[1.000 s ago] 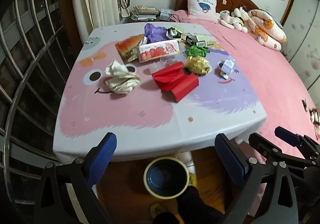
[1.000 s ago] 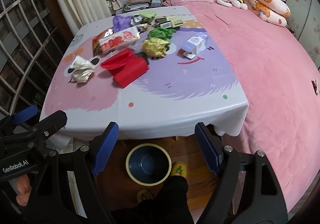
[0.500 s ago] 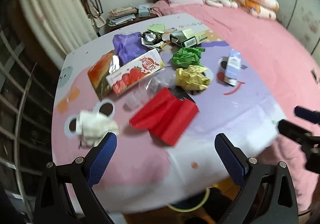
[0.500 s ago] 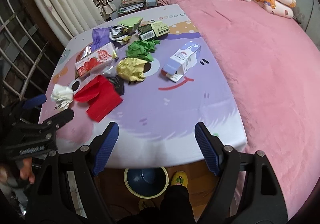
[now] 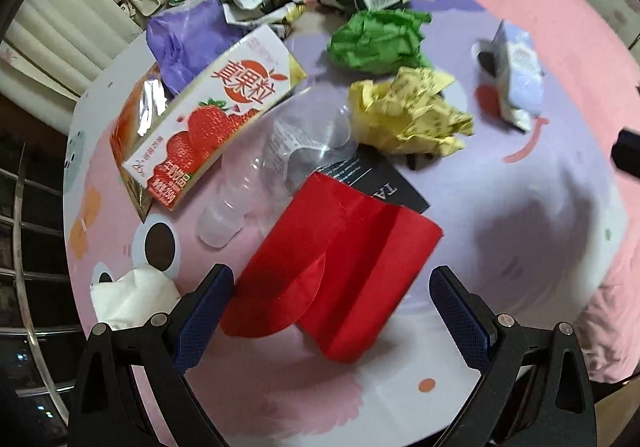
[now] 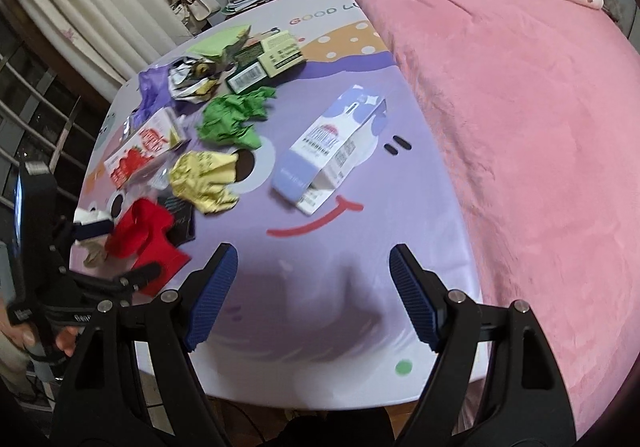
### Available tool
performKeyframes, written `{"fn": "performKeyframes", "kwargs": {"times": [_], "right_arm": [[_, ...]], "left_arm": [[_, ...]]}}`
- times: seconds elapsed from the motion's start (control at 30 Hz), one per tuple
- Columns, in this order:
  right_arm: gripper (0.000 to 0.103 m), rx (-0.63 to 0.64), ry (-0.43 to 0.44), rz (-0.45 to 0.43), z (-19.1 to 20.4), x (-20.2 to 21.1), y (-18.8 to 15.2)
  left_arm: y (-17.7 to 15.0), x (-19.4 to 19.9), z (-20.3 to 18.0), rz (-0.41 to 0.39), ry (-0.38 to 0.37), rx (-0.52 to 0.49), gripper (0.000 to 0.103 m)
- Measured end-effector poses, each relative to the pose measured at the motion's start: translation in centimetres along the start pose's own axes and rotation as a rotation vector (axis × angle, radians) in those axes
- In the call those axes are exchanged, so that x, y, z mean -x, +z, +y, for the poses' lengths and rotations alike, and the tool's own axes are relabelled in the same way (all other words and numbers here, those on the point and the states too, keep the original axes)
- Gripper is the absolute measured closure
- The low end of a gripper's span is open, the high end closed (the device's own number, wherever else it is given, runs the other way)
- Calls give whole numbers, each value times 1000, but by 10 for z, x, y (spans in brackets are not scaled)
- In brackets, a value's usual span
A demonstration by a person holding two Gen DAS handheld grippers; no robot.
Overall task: Collect trash
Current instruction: 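Grasp the red paper box with the left tool while the right tool grasps the white milk carton, then carry both items over the blue bin and open both tools to drop them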
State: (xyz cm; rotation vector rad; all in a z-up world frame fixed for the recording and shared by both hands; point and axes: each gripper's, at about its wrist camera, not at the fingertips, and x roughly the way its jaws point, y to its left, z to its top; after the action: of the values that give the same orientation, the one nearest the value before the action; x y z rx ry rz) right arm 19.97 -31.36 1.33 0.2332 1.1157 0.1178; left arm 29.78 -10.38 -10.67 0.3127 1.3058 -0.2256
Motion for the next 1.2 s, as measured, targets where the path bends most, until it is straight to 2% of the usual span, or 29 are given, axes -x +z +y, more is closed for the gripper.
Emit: {"fn": "performKeyframes", "kwargs": {"times": [0.13, 0.23, 0.27, 0.3, 0.33, 0.4, 0.5, 0.63, 0.67, 0.73, 0.8, 0.87, 0.97, 1.2], "right_arm": [[26, -42, 16, 18, -10, -14, 17], [26, -81, 19, 27, -16, -26, 34], [26, -93, 19, 31, -17, -29, 38], [26, -107, 18, 36, -19, -35, 44], [26, -123, 15, 44, -20, -41, 50], [26, -149, 12, 52, -21, -51, 61], [26, -172, -2, 62, -20, -68, 78], [31, -208, -30, 101, -22, -90, 91], [39, -214, -38, 115, -22, -95, 92], [42, -218, -39, 143, -23, -104, 92], [58, -207, -50, 137, -22, -105, 91], [61, -200, -56, 143, -20, -106, 88], [73, -215, -27, 144, -24, -103, 83], [74, -206, 98, 124, -17, -65, 59]], "left_arm": [[4, -20, -3, 33, 15, 8, 5], [6, -32, -2, 45, 36, 23, 11], [7, -34, -1, 48, 34, 29, 16], [7, -36, 0, 51, 34, 37, 27], [8, -40, 3, 66, 22, 52, 33], [8, -46, 10, 89, -24, 93, 53], [6, -51, 22, 100, -70, 169, 65], [0, -54, 27, 81, -73, 206, 72], [-1, -52, 27, 78, -78, 216, 73], [-4, -52, 32, 71, -87, 246, 75], [-7, -48, 31, 68, -97, 272, 77], [-14, -45, 36, 63, -107, 306, 78], [-29, -36, 41, 54, -116, 334, 78], [-58, 21, 32, -7, -126, 364, 79]]}}
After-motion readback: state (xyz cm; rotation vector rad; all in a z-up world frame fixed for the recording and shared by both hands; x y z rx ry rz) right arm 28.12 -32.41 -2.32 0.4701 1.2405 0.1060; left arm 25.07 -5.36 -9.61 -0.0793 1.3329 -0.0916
